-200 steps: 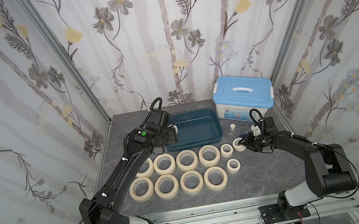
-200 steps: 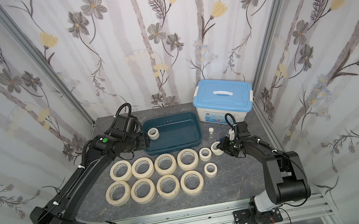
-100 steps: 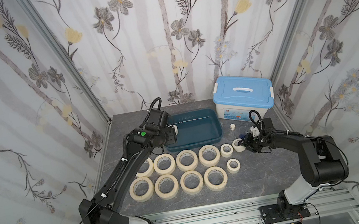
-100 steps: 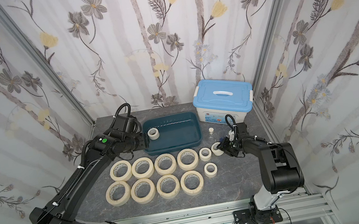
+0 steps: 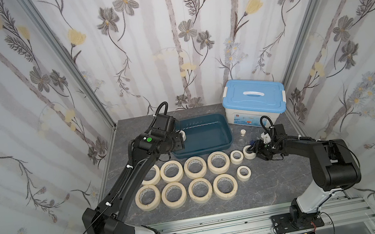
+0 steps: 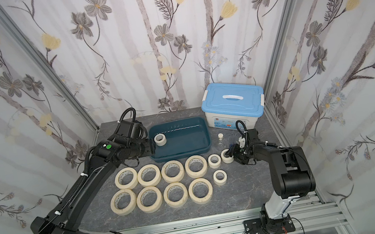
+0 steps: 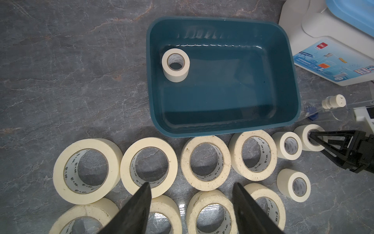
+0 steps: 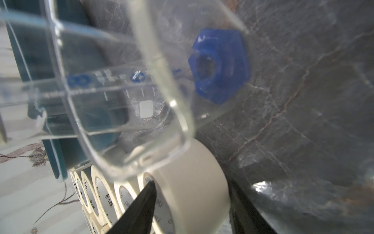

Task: Take out the art tape in the storage box
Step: Place the art tape at the center of the board.

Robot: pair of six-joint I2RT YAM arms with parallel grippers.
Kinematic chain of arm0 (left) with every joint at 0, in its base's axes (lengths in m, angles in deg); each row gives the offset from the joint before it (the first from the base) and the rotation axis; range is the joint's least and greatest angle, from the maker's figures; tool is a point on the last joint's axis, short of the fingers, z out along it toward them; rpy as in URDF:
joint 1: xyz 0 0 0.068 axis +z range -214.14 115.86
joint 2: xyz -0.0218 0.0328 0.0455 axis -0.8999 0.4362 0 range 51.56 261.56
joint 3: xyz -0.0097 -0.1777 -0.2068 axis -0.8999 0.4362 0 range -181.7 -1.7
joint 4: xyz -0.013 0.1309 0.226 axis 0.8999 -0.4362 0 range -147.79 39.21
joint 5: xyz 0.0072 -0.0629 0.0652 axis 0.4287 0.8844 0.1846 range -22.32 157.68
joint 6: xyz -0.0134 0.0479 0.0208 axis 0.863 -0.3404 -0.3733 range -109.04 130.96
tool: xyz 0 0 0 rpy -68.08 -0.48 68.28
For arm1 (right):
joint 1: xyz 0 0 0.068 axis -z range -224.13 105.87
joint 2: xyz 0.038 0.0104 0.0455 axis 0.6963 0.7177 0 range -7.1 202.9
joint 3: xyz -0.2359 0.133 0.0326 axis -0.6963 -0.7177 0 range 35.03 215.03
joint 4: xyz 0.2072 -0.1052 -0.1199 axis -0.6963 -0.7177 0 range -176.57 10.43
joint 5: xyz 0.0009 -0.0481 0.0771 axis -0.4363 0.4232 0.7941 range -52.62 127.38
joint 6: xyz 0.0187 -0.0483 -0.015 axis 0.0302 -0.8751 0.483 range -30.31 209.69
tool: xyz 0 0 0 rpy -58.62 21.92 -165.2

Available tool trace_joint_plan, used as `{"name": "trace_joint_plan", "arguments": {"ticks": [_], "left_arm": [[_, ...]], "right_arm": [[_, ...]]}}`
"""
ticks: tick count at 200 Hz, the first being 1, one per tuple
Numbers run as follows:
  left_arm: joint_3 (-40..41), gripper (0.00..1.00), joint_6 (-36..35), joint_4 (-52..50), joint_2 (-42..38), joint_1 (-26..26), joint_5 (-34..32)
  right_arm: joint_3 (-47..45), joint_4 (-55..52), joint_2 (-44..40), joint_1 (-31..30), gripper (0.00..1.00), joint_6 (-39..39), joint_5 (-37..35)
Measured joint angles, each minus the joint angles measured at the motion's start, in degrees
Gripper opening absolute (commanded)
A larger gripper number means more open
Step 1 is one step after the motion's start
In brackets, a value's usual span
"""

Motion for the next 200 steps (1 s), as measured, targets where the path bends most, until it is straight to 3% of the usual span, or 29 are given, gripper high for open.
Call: {"name": "trace_joint_plan", "arguments": {"ticks": [26,110,146,200], "left_arm": [[-0.7,0.66,0.0,0.0,0.5,0.8,0.0],[-1.1,0.67,-0.1,0.0,2.7,5.2,2.6],[-3.0,0.74,-0.2,-0.2,6.3,6.1,3.6],[-12.3,0.75,-3.3,-1.5,16.7,6.3,1.3]], "right_arm": [[-0.9,0.2,-1.2,0.1,0.72,0.0,0.0],[-2.0,-6.3,-10.1,0.2,0.73,-1.0,-3.3],[-1.1,-11.0,-16.5,0.2,0.76,-2.4,-3.9],[0.7,-17.3,-24.2,0.2,0.86,-4.6,-3.6]]}}
